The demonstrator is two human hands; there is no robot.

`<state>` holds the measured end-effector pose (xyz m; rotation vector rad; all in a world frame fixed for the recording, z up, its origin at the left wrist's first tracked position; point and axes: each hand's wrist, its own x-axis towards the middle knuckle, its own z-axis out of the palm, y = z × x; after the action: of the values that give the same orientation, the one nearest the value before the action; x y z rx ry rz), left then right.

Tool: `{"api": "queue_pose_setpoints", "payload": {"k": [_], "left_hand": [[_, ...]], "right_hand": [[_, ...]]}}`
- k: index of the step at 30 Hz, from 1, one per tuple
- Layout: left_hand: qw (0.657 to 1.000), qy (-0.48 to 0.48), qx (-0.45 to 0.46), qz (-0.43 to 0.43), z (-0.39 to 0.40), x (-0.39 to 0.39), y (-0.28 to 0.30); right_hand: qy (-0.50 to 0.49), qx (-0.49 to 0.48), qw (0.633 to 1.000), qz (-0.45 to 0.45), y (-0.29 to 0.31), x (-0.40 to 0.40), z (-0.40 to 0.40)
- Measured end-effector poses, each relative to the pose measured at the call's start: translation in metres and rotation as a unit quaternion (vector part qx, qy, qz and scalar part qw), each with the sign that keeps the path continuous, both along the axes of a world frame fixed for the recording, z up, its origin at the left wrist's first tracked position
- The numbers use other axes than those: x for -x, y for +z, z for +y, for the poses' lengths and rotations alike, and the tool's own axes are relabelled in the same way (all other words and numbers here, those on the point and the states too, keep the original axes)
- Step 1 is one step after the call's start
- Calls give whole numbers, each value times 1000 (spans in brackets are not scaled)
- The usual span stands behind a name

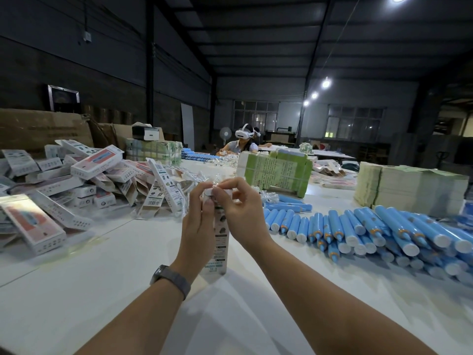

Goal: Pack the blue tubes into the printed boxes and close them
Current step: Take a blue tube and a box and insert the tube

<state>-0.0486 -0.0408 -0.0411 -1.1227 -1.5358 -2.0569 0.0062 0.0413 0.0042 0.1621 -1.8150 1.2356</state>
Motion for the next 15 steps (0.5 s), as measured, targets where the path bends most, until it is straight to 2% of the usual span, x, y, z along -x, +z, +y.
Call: {"api": "queue_pose_setpoints", "payload": {"k": [4,10,15], "left_hand": [[1000,-5,-13,-11,0,-1,2],[998,50,-23,22,4,0,10],[997,53,-27,38,4,0,11]], "right_hand": [[-20,-23,999,34,-3,1,-4],[-67,-88,993,45,-5,3,0],[-99,-146,982,67,-7,3,0]]}}
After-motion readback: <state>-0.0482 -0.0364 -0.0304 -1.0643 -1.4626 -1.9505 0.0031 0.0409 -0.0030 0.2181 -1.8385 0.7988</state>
